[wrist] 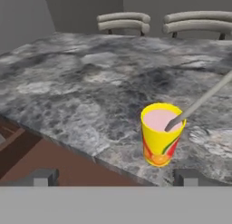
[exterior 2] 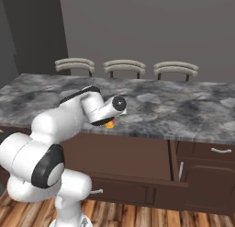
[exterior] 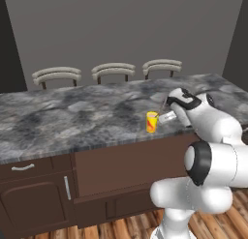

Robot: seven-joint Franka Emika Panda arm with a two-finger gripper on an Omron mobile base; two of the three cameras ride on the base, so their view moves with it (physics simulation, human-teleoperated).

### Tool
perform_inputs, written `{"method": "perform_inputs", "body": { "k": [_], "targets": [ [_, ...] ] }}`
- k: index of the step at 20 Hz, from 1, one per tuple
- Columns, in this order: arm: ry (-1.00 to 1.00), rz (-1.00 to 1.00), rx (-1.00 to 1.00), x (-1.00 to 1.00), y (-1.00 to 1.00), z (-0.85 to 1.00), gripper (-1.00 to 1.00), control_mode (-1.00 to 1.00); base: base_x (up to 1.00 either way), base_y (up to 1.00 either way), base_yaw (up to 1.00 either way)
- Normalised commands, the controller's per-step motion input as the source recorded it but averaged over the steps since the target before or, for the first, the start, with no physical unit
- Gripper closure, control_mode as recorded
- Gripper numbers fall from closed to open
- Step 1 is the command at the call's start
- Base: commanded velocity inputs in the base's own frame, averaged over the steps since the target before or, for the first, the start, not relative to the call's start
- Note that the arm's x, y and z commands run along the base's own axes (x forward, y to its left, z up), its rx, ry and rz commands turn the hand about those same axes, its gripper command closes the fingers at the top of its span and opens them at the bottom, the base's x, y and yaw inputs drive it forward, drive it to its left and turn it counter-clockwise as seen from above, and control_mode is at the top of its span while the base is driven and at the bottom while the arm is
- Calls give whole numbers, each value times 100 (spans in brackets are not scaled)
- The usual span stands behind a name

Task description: Pick up the straw from the right drawer and put it inside the smoothie cup.

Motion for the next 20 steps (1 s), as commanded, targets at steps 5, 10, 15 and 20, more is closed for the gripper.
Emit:
{"method": "perform_inputs", "body": {
  "k": [5,10,15,20],
  "targets": [
    [23,-18,-1,-76,0,24,-100,-100,0,0,0],
    [7,-20,0,-100,0,13,-100,-100,0,0,0],
    [-1,-21,0,-92,0,29,-100,-100,0,0,0],
    [-8,-17,0,-72,0,54,-100,-100,0,0,0]
  ]
}}
